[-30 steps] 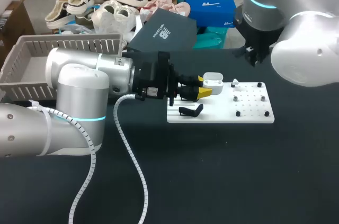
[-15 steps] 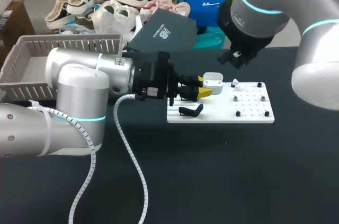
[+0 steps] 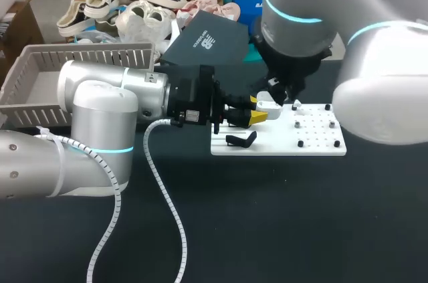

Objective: Pick up each earbud case from the left stands, insert the matching earbuds, close the lid, and place the case in the box.

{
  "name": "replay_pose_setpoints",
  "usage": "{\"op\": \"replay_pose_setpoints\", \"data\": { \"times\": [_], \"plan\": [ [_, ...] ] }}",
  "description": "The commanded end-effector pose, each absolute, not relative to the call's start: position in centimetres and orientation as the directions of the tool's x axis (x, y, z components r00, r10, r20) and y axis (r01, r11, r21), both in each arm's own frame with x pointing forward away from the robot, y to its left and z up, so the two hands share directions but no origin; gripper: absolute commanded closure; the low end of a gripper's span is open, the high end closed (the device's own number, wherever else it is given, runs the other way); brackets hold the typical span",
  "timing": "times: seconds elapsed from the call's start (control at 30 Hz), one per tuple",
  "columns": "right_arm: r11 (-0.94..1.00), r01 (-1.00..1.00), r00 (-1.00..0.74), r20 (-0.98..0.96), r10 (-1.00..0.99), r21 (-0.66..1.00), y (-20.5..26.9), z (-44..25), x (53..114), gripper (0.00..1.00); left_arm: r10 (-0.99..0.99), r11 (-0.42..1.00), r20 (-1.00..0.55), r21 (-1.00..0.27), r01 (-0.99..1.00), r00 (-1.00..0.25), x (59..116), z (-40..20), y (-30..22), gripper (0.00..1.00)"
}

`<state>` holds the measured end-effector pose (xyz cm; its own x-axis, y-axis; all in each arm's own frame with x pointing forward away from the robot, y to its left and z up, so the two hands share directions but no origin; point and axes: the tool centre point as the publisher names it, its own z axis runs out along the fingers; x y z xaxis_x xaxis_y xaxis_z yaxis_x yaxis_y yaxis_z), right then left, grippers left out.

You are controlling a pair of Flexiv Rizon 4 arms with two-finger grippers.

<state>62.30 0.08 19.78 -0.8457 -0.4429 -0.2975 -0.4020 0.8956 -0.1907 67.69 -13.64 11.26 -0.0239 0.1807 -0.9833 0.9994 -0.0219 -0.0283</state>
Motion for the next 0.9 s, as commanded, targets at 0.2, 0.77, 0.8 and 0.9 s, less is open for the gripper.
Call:
{"op": "replay_pose_setpoints", "data": {
  "times": [0.2,0.77,0.8,0.9],
  "plan": [
    [0.895,-0.402,-0.853,-0.278,-0.442,-0.191,0.3,19.9,62.6,1.00,0.179,-0.022,-0.984,-0.027,0.999,-0.023,67.8,11.2,-13.7,1.00],
    [0.983,-0.106,-0.959,-0.245,-0.140,-0.147,-1.1,18.3,64.8,1.00,0.179,-0.022,-0.984,-0.027,0.999,-0.023,67.8,11.2,-13.7,1.00],
    [0.986,-0.072,-0.961,-0.253,-0.108,-0.148,-1.4,18.3,64.8,1.00,0.179,-0.022,-0.984,-0.027,0.999,-0.023,67.8,11.2,-13.7,1.00],
    [0.990,-0.042,-0.963,-0.257,-0.076,-0.135,-1.6,18.2,64.3,1.00,0.179,-0.022,-0.984,-0.027,0.999,-0.023,67.8,11.2,-13.7,1.00]
  ]
}}
